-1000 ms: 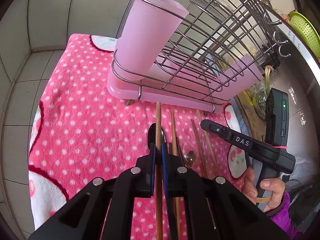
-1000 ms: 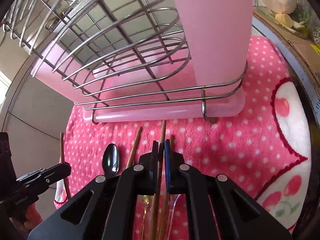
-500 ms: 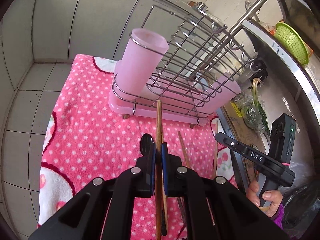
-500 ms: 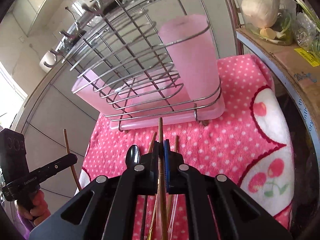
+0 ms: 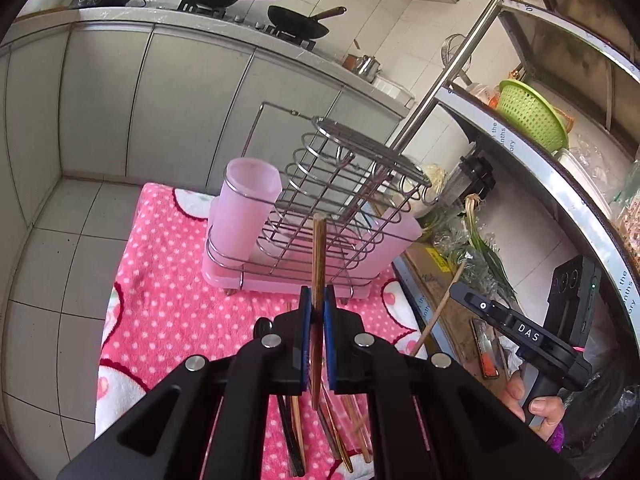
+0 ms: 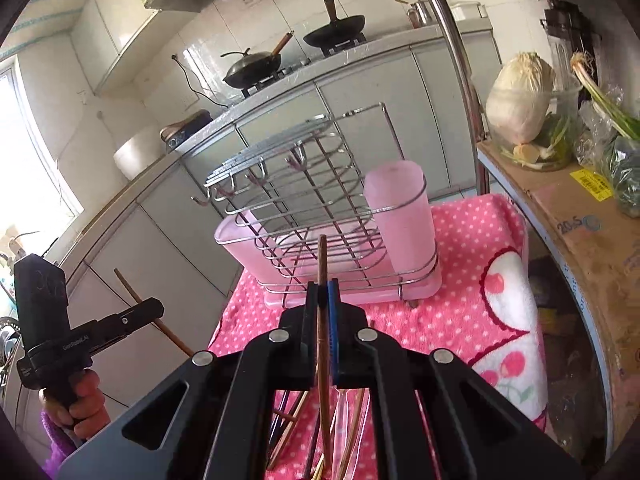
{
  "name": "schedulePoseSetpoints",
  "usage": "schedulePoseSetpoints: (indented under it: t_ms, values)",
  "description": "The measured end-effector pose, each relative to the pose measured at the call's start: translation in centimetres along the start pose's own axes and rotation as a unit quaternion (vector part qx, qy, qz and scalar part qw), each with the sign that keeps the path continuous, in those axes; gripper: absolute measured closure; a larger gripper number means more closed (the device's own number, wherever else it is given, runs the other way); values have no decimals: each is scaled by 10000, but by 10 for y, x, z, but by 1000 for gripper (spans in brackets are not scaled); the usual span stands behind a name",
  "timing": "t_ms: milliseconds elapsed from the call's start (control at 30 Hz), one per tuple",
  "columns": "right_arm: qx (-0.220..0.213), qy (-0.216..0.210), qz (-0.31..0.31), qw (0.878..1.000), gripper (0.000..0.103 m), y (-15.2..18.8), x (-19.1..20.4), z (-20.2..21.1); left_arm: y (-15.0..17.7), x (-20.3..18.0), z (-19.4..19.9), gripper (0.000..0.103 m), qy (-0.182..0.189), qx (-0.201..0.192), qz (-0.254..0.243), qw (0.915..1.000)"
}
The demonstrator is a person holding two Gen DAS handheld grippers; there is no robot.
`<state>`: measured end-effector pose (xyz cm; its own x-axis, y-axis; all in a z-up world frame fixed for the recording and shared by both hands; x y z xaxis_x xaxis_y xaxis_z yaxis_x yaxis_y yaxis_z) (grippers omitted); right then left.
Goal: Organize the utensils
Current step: 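Lift both chopsticks upright and carry them above the tall pink cup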
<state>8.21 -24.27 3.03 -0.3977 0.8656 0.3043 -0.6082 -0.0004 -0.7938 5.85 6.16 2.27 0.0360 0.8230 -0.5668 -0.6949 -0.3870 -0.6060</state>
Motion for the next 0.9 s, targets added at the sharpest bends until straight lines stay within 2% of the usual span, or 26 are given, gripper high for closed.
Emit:
schedulePoseSetpoints:
  t_ms: [333, 433, 533, 667, 767, 833, 900]
  values:
    - [-701, 182, 397, 9966, 102, -68, 13, 46, -46, -32, 43, 98, -27, -669, -355, 9971]
    - [-799, 225, 450, 9955, 102, -88, 12, 54, -64, -36, 51, 98, -47, -817, -357, 9960]
    - [-767, 175, 422, 9960, 102, -94, 10, 55, -73, -36, 55, 98, -14, -873, -328, 9956]
    - [-400, 75, 146, 9991, 102, -66, -10, 38, -70, -30, 46, 98, 3, -773, -307, 9965]
    - [269, 177, -202, 9993, 102, -27, -42, 11, -64, -24, 31, 98, -52, -574, -281, 9979]
    - [700, 97, -766, 9946, 101, 5, -68, -3, -62, -20, 23, 98, -47, -480, -221, 9986]
    - [1077, -164, -1542, 9820, 101, 39, -93, -18, -60, -17, 16, 98, -14, -442, -178, 9989]
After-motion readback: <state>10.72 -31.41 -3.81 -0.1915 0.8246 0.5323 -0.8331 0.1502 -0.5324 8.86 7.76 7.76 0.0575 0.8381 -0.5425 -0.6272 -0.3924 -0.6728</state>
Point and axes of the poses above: each gripper's, at about its wrist camera, not at the fingertips, and z roughly against the way its jaws point, x to its left, y to its underside, the point moved 1 cm from there along -z, roughly the way its jaws point, and after that the axes turned 11 degrees about z, right-handed, at the moved point
